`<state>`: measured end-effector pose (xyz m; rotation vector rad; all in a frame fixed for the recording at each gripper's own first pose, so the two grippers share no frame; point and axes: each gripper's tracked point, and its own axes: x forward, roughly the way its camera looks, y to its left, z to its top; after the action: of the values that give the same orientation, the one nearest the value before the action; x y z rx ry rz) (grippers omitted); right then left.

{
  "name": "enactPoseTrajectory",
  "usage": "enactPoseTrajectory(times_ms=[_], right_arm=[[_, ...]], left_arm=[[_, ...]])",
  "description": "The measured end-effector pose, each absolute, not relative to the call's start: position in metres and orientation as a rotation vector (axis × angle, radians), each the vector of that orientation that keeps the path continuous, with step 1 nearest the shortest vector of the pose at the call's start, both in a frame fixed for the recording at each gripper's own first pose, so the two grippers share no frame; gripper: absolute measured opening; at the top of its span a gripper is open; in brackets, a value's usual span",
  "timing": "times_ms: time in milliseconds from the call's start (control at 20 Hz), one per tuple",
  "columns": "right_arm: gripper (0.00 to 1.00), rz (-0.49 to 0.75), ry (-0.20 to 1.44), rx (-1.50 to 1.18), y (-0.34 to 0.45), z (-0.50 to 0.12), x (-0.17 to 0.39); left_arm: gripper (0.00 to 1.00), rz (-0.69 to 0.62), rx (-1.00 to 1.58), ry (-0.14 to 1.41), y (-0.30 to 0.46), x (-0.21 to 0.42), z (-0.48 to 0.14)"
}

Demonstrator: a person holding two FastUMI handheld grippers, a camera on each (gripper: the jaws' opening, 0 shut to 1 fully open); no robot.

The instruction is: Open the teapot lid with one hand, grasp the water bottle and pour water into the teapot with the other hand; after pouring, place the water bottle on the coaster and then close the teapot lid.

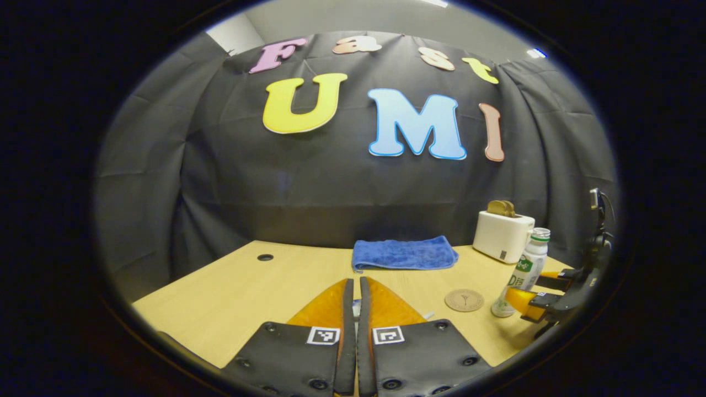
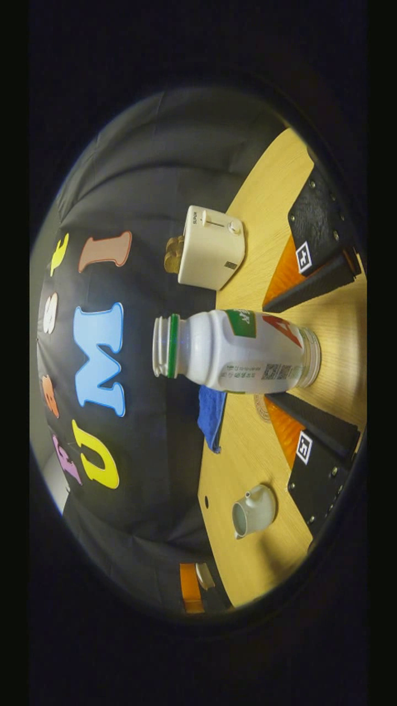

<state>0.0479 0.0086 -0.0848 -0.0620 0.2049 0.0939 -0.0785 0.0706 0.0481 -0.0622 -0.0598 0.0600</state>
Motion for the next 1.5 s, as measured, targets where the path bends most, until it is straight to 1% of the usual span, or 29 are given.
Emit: enactPoseTrajectory(times_ms=[50,150,250,300,450,500,950,1250,1500], right_arm=[[0.82,0.101,0.209,-0.071,0.01,-0.088,0.051],[0.79,0.103,0.21,-0.073,0.011,-0.087,0.05],[0.79,0.106,0.211,-0.098,0.013,-0.085,0.049],[0.76,0.104,0.211,-0.12,0.015,-0.082,0.051],[0.76,0.092,0.191,-0.22,0.02,-0.069,0.051],[0.76,0.083,0.183,-0.262,0.022,-0.064,0.051],[0.76,0.04,0.147,-0.704,0.051,-0.037,0.058],[0.76,0.02,0.119,-1.036,0.072,-0.035,0.067],[0.76,0.046,0.122,-1.2,0.09,-0.048,0.07]], left_arm=[[0.12,0.062,-0.068,-0.056,0.073,-0.079,0.046],[0.12,0.062,-0.082,-0.05,0.078,-0.081,0.043],[0.12,0.064,-0.094,-0.043,0.083,-0.08,0.038],[0.08,0.068,-0.097,-0.039,0.085,-0.081,0.034],[0.08,0.077,-0.106,-0.029,0.095,-0.083,0.03],[0.12,0.083,-0.107,-0.028,0.097,-0.085,0.027],[0.12,0.11,-0.12,-0.02,0.123,-0.095,0.013],[0.12,0.125,-0.133,-0.014,0.139,-0.101,0.004],[0.12,0.141,-0.153,-0.006,0.151,-0.104,-0.005]])
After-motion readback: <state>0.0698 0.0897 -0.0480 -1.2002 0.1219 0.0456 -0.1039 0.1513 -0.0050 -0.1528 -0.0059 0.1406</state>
